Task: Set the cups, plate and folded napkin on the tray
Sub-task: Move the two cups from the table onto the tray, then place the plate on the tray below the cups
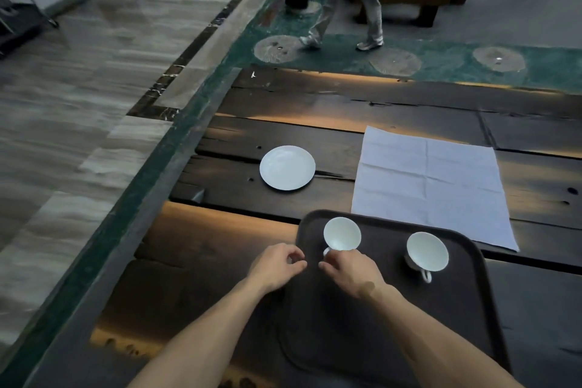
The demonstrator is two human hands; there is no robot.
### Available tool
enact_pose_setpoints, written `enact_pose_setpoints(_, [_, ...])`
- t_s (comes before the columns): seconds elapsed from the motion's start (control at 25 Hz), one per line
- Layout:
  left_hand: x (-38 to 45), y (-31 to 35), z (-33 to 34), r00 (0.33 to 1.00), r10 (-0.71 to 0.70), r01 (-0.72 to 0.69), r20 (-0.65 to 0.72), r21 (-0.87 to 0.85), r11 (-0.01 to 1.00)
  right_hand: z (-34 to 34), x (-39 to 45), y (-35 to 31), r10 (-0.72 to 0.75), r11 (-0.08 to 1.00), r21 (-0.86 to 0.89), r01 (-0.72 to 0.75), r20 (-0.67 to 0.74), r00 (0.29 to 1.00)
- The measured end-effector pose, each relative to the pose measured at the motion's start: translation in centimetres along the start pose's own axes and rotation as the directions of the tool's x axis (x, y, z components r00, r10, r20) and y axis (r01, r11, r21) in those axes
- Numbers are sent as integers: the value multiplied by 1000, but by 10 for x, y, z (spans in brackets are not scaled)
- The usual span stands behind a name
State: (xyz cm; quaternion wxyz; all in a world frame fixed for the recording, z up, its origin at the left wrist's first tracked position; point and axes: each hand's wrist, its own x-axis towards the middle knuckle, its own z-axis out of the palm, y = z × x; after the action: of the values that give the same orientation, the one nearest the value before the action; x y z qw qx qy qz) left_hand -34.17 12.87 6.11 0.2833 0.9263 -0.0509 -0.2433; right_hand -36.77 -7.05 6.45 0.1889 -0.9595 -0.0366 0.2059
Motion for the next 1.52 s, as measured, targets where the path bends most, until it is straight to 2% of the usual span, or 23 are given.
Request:
enact_pose_setpoints(0.2, [17, -40, -34, 997, 79, -75, -23, 127, 989, 10, 33, -41, -3, 1000, -23, 2, -57, 998])
enact_pose_setpoints(0.44, [41, -63, -73, 996, 87, -76, -37, 240, 968, 5, 74, -69, -31, 998, -59, 23, -128, 991])
enact_pose_setpoints(0.68, [82, -71, -98, 998, 66, -58, -20, 270, 961, -10, 123, -72, -18, 992, -127, 4, -114, 993])
enact_pose_setpoints(0.84, [118, -76, -108, 999, 35, -27, -18, 311, 950, -18, 159, -60, 5, 995, -102, -13, -86, 996])
enact_pose_setpoints(1.28, [227, -87, -127, 998, -37, 54, -57, 320, 946, -36, 251, -14, 139, 986, -78, -147, -106, 985])
enact_pose_setpoints(1.52, [272, -87, -133, 992, -95, 108, -77, 191, 976, -34, 287, 4, 221, 974, 76, -215, -76, 972])
